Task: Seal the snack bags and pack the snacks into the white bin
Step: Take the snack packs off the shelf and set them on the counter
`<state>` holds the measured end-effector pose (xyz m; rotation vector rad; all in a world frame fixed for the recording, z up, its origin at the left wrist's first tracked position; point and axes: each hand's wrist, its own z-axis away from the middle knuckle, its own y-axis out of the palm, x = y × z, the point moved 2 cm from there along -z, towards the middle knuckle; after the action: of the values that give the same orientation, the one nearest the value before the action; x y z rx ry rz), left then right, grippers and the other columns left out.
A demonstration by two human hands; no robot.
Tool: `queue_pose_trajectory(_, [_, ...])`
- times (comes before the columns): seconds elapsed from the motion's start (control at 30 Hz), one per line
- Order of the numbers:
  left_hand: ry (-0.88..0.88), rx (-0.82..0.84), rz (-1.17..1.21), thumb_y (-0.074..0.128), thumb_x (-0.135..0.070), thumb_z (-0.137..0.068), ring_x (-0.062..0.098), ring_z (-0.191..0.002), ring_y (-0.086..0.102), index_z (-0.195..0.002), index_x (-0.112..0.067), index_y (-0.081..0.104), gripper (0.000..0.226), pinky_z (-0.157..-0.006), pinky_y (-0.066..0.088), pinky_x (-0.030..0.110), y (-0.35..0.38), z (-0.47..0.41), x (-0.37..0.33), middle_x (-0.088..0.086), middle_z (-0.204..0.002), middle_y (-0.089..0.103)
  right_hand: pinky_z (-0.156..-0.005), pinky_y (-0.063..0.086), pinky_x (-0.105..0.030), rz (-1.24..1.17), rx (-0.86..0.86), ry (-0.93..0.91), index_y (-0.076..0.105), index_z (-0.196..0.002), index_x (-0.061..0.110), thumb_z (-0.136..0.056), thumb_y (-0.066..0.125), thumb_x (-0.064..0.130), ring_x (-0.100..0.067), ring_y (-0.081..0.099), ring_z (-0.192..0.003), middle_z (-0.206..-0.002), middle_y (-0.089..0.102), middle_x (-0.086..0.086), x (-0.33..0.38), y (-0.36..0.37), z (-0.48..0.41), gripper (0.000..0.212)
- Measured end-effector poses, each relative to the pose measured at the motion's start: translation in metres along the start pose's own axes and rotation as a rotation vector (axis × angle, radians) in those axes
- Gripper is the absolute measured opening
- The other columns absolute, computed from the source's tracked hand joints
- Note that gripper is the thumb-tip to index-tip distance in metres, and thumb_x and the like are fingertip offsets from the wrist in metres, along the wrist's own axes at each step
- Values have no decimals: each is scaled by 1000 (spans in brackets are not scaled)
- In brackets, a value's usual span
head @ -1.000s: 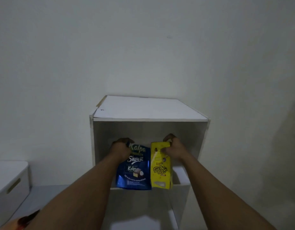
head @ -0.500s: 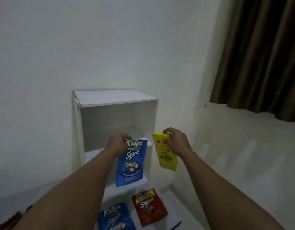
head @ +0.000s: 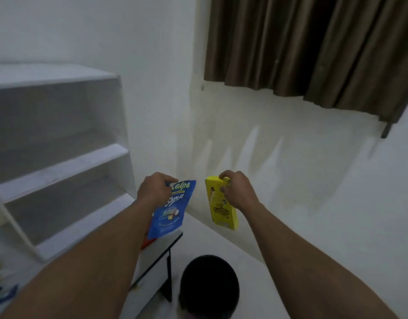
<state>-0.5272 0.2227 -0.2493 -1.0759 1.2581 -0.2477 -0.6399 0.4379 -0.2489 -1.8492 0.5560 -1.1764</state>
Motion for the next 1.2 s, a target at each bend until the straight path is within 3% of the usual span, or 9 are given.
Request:
queue_pose_trajectory(0.23, [-53, 105, -22, 56, -21, -95, 25, -87, 69, -120, -28, 70, 29, -75, 59, 38, 141, -5, 16, 6, -109, 74, -87, 51, -39, 14, 99, 135, 60, -127, 22, -90, 57, 14, -33, 57, -106, -119, 50, -14, -118, 64, 17, 38])
queue_pose_trajectory(0.4, [-100, 114, -34, 55, -15, -94, 21, -80, 68, -120, -27, 70, 32, -63, 55, 29, 240, -12, 54, 7, -107, 75, -82, 52, -42, 25, 179, 207, 56, -128, 21, -88, 54, 11, -38, 58, -100, -118, 48, -14, -198, 136, 22, 41])
queue_pose_trajectory(0.6, [-199, 100, -30, 49, -14, -97, 21, -78, 67, -121, -29, 70, 35, -60, 50, 26, 351, -23, 112, 5, -108, 74, -83, 52, -39, 3, 271, 246, 52, -134, 19, -91, 56, 14, -38, 58, -102, -123, 45, -14, -277, 245, 22, 44])
queue_pose_trajectory(0.8, [-293, 92, 19, 48, -16, -99, 22, -81, 68, -122, -28, 69, 33, -65, 54, 28, 456, -24, 174, 6, -109, 74, -91, 49, -37, -38, 312, 293, 51, -138, 20, -94, 58, 24, -32, 56, -109, -124, 46, -11, -346, 344, 33, 45])
queue_pose_trajectory(0.97, [-375, 104, 69, 48, -15, -99, 13, -73, 65, -123, -29, 67, 33, -60, 51, 18, 519, -24, 217, 2, -111, 72, -89, 49, -36, -57, 337, 309, 52, -139, 20, -94, 58, 29, -29, 57, -107, -123, 48, -10, -389, 404, 45, 46])
queue_pose_trajectory(1.0, [-376, 116, 64, 49, -16, -99, 14, -75, 66, -124, -29, 67, 33, -62, 55, 21, 528, -23, 223, 2, -112, 72, -87, 48, -35, -58, 343, 314, 52, -139, 21, -94, 57, 29, -28, 56, -108, -123, 49, -10, -395, 412, 47, 46])
queue_pose_trajectory(1.1, [-379, 156, 27, 56, -21, -95, 25, -101, 66, -128, -26, 64, 35, -91, 56, 38, 544, -18, 230, 5, -121, 69, -86, 45, -34, -40, 364, 316, 52, -139, 20, -95, 55, 31, -28, 54, -113, -125, 52, -10, -407, 425, 54, 45])
queue_pose_trajectory(1.2, [-402, 197, 16, 60, -24, -94, 26, -115, 61, -131, -17, 62, 38, -103, 49, 37, 540, -10, 225, 5, -125, 67, -91, 45, -36, -21, 400, 328, 54, -136, 16, -97, 51, 33, -30, 54, -115, -127, 55, -9, -403, 417, 61, 42])
